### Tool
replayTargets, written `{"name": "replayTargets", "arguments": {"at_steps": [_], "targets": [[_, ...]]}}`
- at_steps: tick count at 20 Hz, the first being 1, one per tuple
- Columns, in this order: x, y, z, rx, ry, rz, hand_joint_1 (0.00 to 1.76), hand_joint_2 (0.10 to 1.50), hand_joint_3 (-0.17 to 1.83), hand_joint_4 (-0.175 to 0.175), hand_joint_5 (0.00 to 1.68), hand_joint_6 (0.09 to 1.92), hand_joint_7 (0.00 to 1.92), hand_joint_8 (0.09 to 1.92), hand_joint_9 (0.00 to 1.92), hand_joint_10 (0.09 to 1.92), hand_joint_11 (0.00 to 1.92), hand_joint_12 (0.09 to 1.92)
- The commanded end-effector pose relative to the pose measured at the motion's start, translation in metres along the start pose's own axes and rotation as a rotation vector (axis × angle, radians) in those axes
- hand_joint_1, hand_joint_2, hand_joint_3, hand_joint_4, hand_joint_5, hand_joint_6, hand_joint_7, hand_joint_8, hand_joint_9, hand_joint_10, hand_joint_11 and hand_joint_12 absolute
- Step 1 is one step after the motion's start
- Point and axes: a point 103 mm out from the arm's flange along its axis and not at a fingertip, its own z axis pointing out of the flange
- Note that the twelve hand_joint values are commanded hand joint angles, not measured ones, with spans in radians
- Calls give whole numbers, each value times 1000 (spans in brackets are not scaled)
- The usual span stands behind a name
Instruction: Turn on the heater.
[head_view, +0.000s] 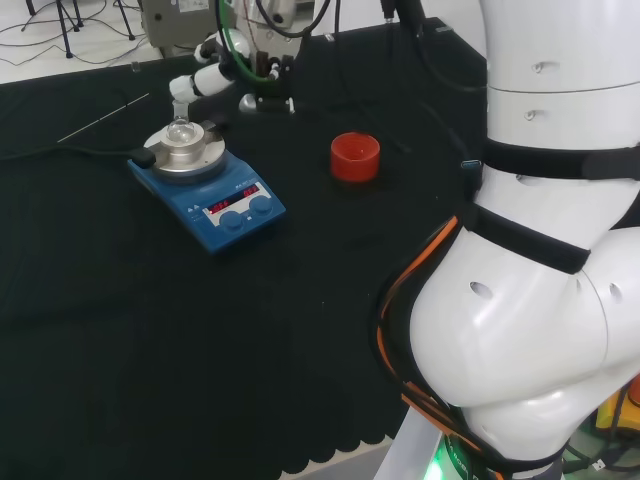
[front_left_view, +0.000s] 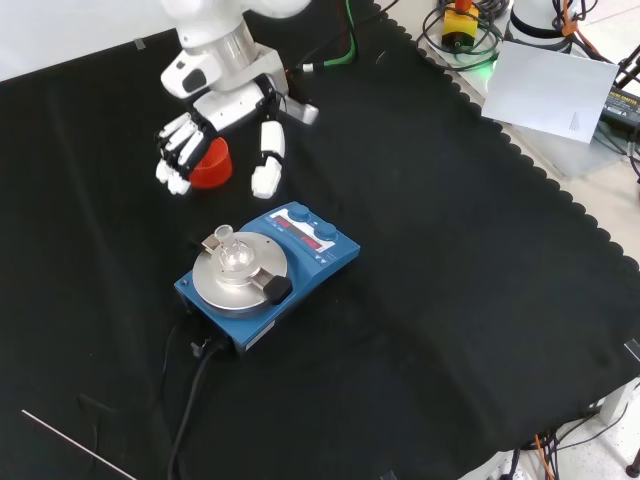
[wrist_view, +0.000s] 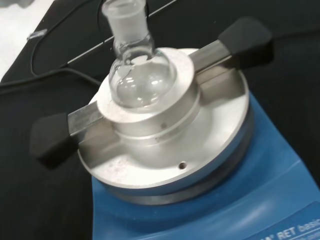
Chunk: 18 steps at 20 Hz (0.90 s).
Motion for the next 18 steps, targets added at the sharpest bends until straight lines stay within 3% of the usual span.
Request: {"name": "replayTargets", "arguments": {"at_steps": [1, 7, 11, 14, 18], "targets": [[-20, -7, -13, -19, 25, 8, 524, 680, 287, -18, 354, 87, 112, 675, 255, 777, 0, 1300], [-17, -30, -16, -31, -20, 25, 588, 705, 294, -18, 358, 87, 114, 675, 260, 774, 0, 1299], [-21, -48, -20, -15, -69, 39, 858, 690, 501, -18, 372, 87, 197, 671, 352, 736, 36, 1381], [-24, -65, -20, -12, -96, 32, 978, 635, 699, -22, 393, 87, 463, 686, 623, 676, 358, 1368], [-26, -91, -18, 3, -143, 31, 1079, 626, 785, -44, 465, 87, 1056, 702, 1163, 542, 894, 1157]]}}
